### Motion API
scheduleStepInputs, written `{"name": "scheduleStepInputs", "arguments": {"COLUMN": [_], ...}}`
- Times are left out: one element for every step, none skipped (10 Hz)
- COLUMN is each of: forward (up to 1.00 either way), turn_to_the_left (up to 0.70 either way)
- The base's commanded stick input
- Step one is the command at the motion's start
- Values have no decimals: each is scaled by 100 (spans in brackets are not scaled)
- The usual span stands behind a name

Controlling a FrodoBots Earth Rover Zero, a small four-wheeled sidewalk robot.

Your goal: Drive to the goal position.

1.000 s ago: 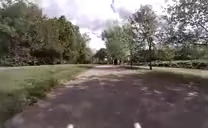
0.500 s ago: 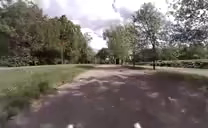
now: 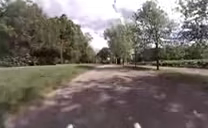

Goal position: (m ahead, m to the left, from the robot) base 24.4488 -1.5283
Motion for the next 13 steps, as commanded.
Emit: {"name": "scheduleStepInputs", "arguments": {"forward": [100, 100, 100, 100, 100, 100, 100, 100, 100, 100, 100, 100, 100], "turn_to_the_left": [0, 0, 0, 0, 0, 0, 0, 0, 0, 0, 0, 30, 38]}}
